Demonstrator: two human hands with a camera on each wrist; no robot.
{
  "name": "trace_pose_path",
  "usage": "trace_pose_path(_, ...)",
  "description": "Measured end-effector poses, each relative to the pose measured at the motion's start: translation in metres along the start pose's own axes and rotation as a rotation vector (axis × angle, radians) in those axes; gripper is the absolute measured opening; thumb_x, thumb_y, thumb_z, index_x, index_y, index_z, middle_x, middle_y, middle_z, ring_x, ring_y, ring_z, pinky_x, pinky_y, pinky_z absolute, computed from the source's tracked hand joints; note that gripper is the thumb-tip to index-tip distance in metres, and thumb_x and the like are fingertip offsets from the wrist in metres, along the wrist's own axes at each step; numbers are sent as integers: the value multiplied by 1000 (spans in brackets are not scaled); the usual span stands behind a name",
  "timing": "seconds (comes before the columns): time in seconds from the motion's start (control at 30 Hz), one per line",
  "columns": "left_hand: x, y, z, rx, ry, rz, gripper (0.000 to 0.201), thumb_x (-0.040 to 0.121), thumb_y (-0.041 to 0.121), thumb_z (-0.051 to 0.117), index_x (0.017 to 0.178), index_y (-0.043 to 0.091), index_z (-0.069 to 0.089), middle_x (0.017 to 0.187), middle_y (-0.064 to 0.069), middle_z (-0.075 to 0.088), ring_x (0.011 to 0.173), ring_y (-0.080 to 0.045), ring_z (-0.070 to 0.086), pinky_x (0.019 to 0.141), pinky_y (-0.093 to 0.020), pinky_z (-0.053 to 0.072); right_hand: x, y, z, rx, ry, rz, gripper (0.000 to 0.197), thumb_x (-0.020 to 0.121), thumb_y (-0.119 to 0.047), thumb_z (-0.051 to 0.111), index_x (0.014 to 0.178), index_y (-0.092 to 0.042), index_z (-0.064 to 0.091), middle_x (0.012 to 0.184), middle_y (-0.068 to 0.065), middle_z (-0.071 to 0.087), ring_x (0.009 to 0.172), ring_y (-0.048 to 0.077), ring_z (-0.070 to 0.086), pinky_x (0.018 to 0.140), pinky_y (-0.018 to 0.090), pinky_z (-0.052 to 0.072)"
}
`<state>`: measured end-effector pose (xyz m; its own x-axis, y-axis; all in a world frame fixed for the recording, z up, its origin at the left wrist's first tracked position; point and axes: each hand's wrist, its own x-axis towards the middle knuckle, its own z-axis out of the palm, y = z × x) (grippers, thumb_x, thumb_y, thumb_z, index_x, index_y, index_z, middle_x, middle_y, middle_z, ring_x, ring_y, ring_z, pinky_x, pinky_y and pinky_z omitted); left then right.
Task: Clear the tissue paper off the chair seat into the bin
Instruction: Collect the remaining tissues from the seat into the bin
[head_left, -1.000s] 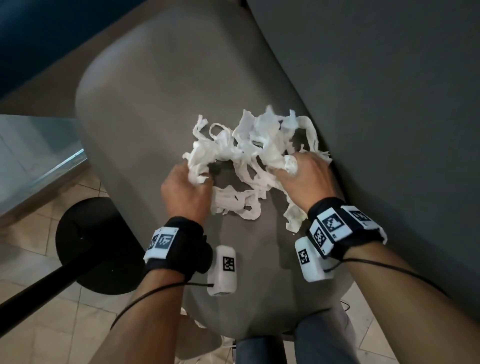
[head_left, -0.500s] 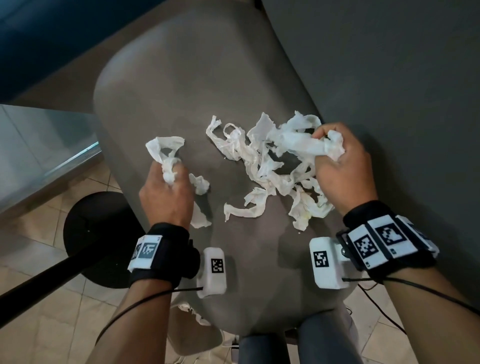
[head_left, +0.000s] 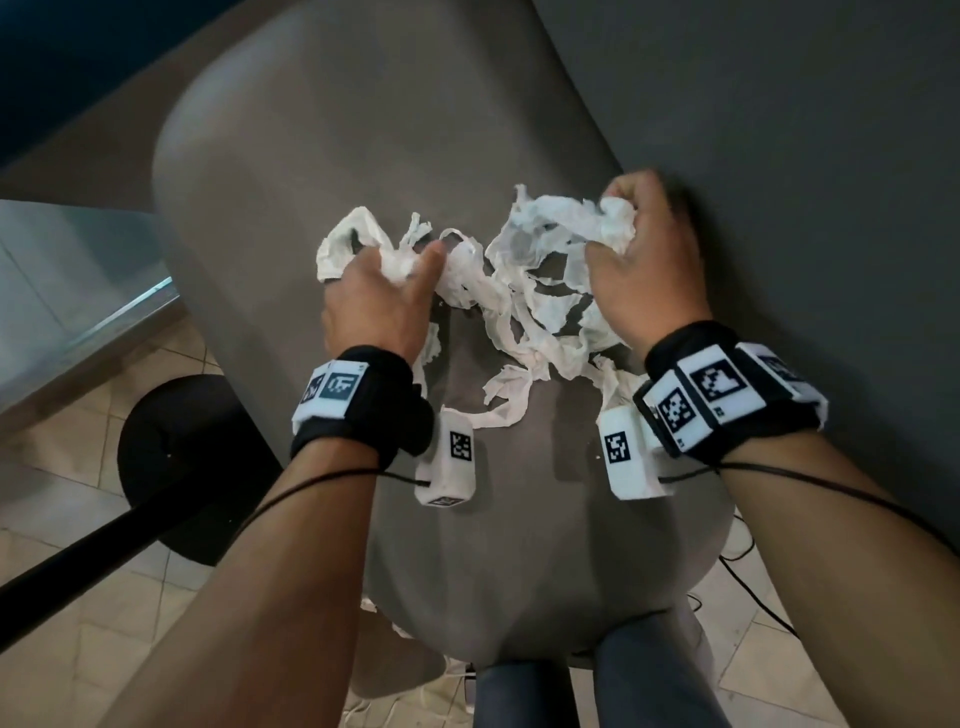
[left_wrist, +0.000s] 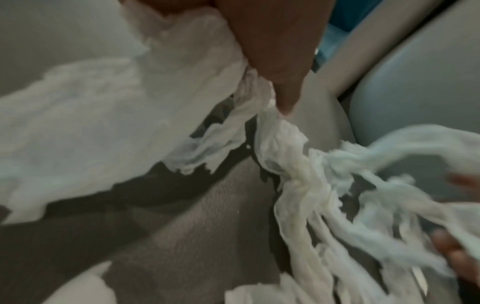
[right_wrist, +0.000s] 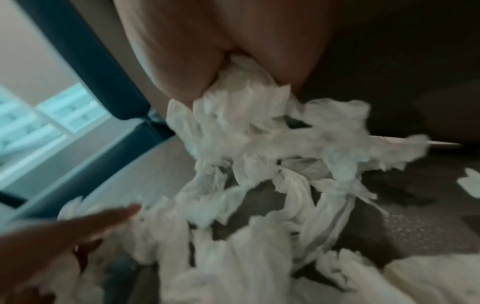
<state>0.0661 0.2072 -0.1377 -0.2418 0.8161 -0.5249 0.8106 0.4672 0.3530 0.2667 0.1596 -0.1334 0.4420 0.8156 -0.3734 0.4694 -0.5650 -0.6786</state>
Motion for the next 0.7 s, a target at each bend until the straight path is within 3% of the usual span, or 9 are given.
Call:
trace_pose_path(0.07,0,4,7,25,-44,4,77,76,80,47,106,11,61,105,-14,65,102,-37,59,86,-41,48,4,4,9,-94,-73,-23,41,81,-15,62,118,-29,51,122,-2,45,94,14,53,82,27,43)
trace_pose_path(0.17,-2,6,12,-1,-34,18,42,84,58,54,78,17,53,82,-8,59,87,-35,58,74,-33,44,7,12,18,-181,-82,-72,44,82,-19,67,124,-29,55,130,0,43,102,15,56,84,23,42)
trace_pose_path(0.23,-3,3,13,-89,-26,40,31,85,41,58,68,17,48,64,-1,54,71,-27,55,67,-28,41,9,16,20,-200,-52,-96,27,83,-20,66,110,-19,65,117,5,53,95,20,58,81,28,46)
trace_pose_path(0.3,-8,-4,12,-238,-9,28,26,83,29,61,62,16,53,56,6,53,57,-16,51,57,-23,41,8,15,19,-174,-22,-137,11,83,-18,60,85,-9,65,91,8,58,77,25,56,71,36,47)
trace_pose_path(0.4,-20,-21,8,-454,28,-59,14,81,15,62,68,21,62,60,8,59,48,-1,51,50,-16,43,-1,11,8,-33,13,-54,24,86,-23,55,64,-16,54,67,1,58,59,16,53,60,29,45)
trace_pose_path(0.47,-30,-36,5,-529,41,-81,18,81,7,58,75,24,61,67,5,62,55,-5,57,55,-20,48,-13,8,-3,35,-9,17,40,91,-39,55,58,-17,48,55,-5,51,47,7,44,50,23,38)
trace_pose_path(0.53,-42,-49,3,-496,47,-58,22,82,4,53,77,26,56,72,3,61,64,-11,57,62,-26,49,-27,3,-14,27,-15,48,60,92,-58,47,53,-13,43,48,-5,42,43,10,37,47,26,36)
trace_pose_path(0.6,-56,-60,1,-470,49,-51,26,85,2,49,79,27,51,71,9,58,65,-6,55,64,-25,47,-39,1,-24,63,3,111,72,88,-72,38,49,-11,38,44,-3,36,40,12,35,52,29,44)
trace_pose_path(0.7,-76,-77,-3,-448,51,-53,27,87,0,46,92,26,54,76,12,58,66,3,53,64,-23,45,-56,0,-39,179,12,222,90,80,-83,29,62,3,48,49,8,39,40,26,43,52,27,45)
